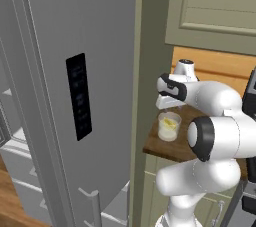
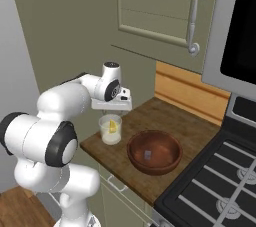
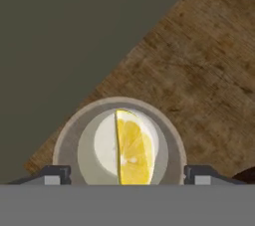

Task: Grab a lemon wedge from the fridge and one ice cube from the ice bowl, and put them in the glass of lemonade.

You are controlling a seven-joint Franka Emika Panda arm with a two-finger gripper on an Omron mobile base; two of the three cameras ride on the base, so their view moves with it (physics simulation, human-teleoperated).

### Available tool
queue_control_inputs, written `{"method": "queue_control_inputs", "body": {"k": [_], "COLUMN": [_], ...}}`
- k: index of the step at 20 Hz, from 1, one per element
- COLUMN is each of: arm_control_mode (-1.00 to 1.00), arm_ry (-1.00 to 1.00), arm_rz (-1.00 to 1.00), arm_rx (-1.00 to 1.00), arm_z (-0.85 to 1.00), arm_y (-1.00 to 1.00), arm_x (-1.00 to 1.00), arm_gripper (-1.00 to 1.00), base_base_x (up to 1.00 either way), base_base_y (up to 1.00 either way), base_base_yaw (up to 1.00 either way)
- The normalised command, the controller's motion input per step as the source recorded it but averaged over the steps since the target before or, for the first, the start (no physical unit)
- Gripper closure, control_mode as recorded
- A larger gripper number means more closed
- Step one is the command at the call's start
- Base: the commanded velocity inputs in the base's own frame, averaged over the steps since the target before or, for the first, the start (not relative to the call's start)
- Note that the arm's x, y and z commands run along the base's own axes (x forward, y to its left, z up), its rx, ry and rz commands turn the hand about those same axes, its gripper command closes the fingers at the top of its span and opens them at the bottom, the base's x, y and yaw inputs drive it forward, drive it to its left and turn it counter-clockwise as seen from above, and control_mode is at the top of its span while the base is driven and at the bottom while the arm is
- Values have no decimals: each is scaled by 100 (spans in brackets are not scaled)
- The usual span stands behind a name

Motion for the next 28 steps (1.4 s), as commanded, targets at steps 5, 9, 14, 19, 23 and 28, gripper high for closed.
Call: {"method": "queue_control_inputs", "body": {"k": [5, 9, 14, 19, 23, 28], "arm_control_mode": [-100, -100, -100, -100, -100, -100], "arm_ry": [0, 0, -17, -31, -31, -16], "arm_rz": [0, 0, 1, 1, 0, 0], "arm_rx": [0, 0, 4, 4, 6, 3], "arm_z": [0, 4, 12, 2, 1, 36], "arm_y": [0, 0, -2, -6, -21, -16], "arm_x": [-7, -25, -58, -75, -77, -59], "arm_gripper": [-100, -100, -100, -100, -100, -100], "base_base_x": [0, 0, 0, 0, 0, 0], "base_base_y": [0, 0, 0, 0, 0, 0], "base_base_yaw": [0, 0, 0, 0, 0, 0]}}
